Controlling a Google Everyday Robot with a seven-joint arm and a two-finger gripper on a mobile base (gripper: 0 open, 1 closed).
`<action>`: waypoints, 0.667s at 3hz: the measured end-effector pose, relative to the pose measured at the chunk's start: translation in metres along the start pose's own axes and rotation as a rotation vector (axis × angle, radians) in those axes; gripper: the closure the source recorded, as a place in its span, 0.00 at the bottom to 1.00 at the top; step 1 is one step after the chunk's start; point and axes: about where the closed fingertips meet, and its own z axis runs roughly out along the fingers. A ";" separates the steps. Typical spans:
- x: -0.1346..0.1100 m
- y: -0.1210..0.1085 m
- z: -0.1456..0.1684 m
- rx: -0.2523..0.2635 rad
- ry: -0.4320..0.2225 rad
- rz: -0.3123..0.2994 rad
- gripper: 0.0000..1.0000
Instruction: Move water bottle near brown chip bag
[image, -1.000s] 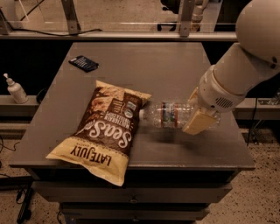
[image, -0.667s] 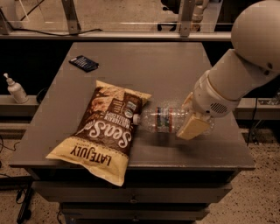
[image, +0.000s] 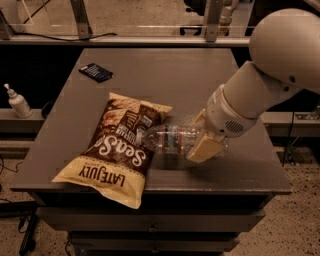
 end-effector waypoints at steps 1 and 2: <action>-0.006 0.003 0.007 -0.015 -0.012 -0.001 0.59; -0.008 0.005 0.010 -0.024 -0.015 0.000 0.36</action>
Offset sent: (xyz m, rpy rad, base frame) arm -0.0033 0.0120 -0.0102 0.0219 0.0307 0.0080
